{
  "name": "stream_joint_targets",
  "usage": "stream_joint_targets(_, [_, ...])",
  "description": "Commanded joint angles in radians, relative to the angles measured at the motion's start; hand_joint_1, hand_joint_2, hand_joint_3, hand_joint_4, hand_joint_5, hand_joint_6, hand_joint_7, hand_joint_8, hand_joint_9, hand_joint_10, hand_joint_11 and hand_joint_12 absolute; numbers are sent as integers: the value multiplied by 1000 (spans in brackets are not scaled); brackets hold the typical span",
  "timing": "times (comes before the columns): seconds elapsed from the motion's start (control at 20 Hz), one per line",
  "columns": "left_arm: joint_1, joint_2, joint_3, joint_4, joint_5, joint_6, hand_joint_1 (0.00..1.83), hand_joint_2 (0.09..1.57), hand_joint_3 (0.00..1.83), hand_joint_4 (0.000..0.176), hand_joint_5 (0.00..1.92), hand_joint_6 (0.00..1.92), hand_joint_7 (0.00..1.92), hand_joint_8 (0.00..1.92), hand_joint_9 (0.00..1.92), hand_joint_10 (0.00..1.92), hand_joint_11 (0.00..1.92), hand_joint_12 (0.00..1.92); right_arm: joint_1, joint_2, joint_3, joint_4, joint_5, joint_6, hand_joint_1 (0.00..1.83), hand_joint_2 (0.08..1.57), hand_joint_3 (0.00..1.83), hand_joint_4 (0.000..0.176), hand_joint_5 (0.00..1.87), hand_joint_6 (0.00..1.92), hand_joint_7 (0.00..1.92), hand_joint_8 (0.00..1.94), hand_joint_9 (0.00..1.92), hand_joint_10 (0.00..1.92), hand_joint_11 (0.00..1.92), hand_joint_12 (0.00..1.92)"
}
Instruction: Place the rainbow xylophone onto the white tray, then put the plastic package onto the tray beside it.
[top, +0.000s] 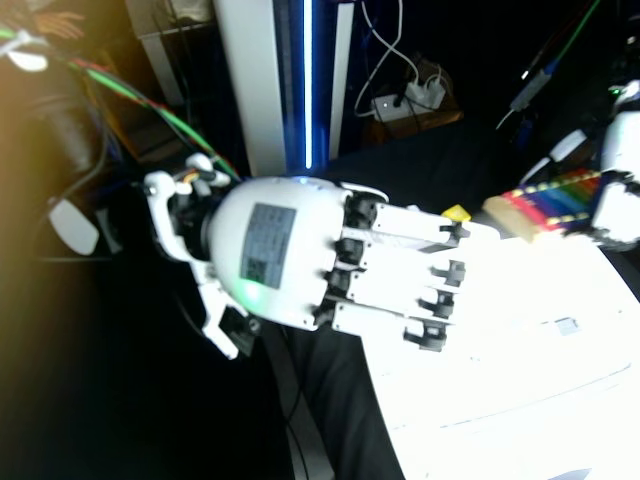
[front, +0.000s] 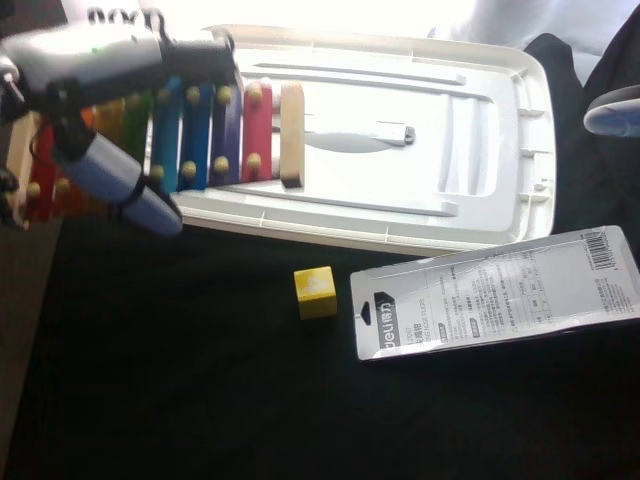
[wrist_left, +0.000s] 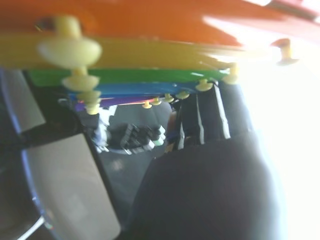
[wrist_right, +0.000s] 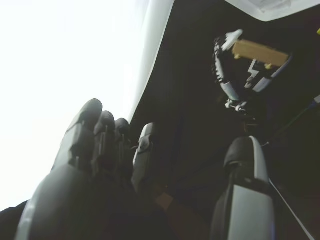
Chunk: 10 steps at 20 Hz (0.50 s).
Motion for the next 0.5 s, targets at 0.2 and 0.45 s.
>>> stream_joint_targets(0.2, [-118, -16, 46, -37, -72, 35, 1312, 1177, 12, 0, 291, 1232, 716, 1435, 610, 1853, 683, 1921, 18, -9, 7, 53, 107, 7, 1017, 794, 0, 36, 482, 1, 222, 8, 159, 7, 0, 572])
stream_joint_targets(0.45, [-216, -81, 124, -20, 1, 35, 1319, 1203, 0, 2, 272, 1235, 762, 1381, 612, 1659, 659, 1842, 18, -15, 8, 52, 107, 7, 1014, 786, 0, 57, 484, 0, 266, 4, 208, 10, 0, 737])
